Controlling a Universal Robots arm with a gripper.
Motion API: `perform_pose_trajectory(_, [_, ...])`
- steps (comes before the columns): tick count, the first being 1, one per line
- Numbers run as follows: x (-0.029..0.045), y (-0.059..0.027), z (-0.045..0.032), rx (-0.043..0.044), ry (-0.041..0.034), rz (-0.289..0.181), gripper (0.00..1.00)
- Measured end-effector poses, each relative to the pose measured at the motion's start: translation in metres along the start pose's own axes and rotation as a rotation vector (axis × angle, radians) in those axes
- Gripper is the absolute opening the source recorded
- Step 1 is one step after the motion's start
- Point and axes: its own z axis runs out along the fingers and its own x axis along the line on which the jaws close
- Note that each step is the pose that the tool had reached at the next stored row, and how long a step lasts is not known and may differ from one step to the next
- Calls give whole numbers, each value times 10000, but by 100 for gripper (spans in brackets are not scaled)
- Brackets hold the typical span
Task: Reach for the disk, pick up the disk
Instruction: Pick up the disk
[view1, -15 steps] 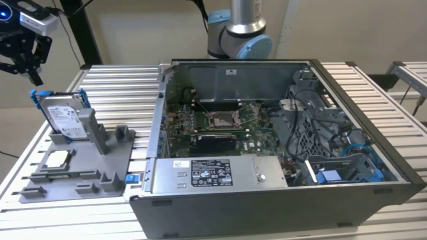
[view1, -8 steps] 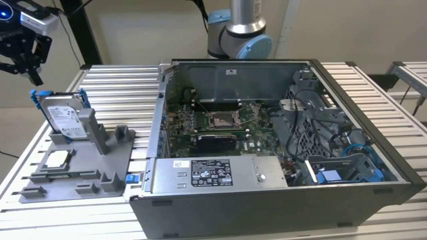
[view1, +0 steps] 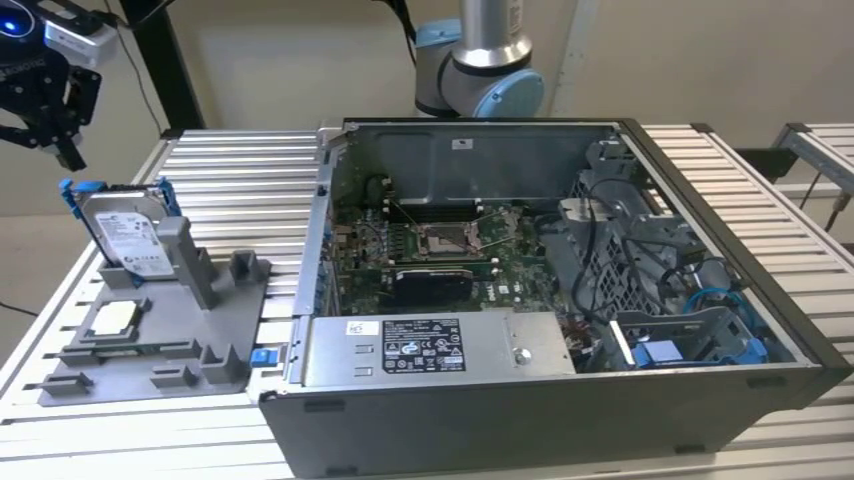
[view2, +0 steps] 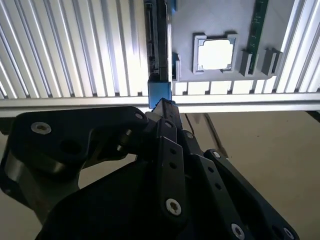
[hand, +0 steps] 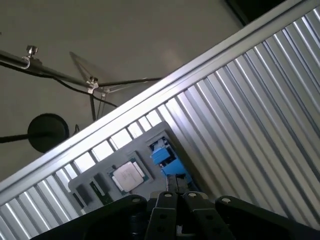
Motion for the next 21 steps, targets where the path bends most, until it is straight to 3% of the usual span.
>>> perform_pose_trajectory(21, [0, 0, -20, 31, 82, -2582, 0])
